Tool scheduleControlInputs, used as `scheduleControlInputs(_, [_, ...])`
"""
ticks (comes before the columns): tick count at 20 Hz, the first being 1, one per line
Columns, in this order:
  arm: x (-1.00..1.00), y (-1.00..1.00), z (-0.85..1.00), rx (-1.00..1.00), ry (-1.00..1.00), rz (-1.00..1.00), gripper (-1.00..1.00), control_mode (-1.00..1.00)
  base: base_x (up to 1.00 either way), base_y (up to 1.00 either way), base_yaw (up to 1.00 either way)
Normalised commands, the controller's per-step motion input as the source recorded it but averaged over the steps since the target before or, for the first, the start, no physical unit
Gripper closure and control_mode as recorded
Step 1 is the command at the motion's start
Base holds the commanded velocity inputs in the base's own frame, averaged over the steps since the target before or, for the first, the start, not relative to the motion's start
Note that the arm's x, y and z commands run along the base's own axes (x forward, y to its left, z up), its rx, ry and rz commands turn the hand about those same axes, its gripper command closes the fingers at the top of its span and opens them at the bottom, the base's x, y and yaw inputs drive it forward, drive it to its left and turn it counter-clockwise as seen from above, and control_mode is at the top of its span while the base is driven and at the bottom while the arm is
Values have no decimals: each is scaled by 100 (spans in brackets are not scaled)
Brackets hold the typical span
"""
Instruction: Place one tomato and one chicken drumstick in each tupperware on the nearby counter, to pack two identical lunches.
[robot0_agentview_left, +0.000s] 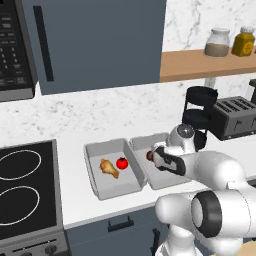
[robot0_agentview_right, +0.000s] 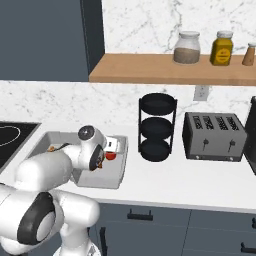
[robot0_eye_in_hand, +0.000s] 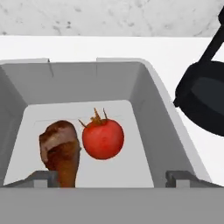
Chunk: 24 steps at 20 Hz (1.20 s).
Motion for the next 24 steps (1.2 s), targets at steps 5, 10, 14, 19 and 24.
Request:
scheduleControlInputs(5, [-83, -16, 100, 0, -23, 0, -100, -100, 0, 0, 0])
scheduleControlInputs(10, [-77, -38, 67, 0, -19, 0, -100, -100, 0, 0, 0])
scheduleControlInputs(14, [-90, -74, 19, 2, -12, 0, -100, -100, 0, 0, 0])
scheduleControlInputs(19, [-69, -78, 36, 3, -20, 2, -100, -100, 0, 0, 0])
scheduleControlInputs(24, [-37, -65, 2, 7, -10, 1, -100, -100, 0, 0, 0])
